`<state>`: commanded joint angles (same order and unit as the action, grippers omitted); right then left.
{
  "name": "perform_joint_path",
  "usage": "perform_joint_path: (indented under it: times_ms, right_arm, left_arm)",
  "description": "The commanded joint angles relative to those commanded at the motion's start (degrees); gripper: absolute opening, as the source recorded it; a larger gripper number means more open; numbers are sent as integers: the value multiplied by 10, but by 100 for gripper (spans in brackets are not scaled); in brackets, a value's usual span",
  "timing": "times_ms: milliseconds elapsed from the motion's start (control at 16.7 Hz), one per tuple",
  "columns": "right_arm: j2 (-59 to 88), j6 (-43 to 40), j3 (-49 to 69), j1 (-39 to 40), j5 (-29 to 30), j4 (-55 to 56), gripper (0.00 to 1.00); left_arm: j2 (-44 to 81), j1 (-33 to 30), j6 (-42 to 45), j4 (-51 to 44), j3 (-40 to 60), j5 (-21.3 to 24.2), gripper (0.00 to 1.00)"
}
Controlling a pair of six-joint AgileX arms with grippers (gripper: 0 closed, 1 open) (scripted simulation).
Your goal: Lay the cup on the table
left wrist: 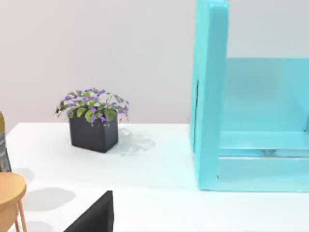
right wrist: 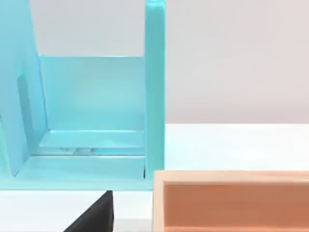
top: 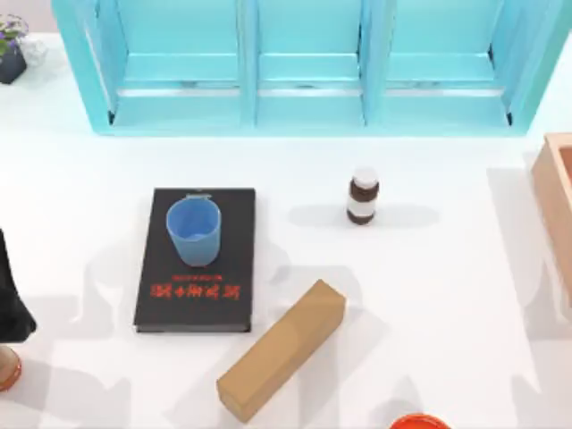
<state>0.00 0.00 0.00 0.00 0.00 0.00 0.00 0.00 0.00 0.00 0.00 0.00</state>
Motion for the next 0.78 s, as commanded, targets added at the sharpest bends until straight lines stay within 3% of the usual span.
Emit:
perform_joint_path:
  times_ms: [360,780]
  right_arm:
    - [0,0,0,0,0,0,100]
    - [0,0,0,0,0,0,100]
  left_arm:
    - [59,-20,-17,-54,58,0,100]
    - [381,-104,-98,-282,372,0,100]
